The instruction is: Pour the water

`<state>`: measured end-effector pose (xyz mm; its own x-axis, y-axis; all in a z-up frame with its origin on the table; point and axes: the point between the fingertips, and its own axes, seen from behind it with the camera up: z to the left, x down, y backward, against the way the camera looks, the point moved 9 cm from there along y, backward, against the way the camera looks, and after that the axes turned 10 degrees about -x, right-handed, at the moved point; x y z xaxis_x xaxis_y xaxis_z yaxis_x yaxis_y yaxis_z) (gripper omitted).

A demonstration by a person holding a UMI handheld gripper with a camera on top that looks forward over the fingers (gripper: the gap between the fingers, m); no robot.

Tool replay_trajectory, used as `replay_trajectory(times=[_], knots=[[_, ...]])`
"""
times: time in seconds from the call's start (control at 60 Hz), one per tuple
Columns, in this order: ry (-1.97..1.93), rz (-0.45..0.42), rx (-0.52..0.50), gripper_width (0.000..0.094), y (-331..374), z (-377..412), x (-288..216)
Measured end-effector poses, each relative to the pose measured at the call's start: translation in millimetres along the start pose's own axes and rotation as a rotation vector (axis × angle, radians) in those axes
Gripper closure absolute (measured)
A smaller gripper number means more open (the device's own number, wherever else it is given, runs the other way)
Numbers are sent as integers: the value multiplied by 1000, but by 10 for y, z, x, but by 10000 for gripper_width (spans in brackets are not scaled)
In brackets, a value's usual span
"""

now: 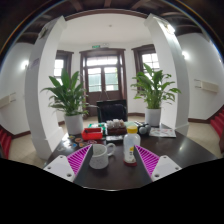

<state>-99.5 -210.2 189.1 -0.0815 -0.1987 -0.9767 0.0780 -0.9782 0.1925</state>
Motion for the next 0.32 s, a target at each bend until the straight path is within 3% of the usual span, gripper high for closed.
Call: replay_trajectory(times=[0.317], knots=[[36,-25,-29,113,192,130,-126]])
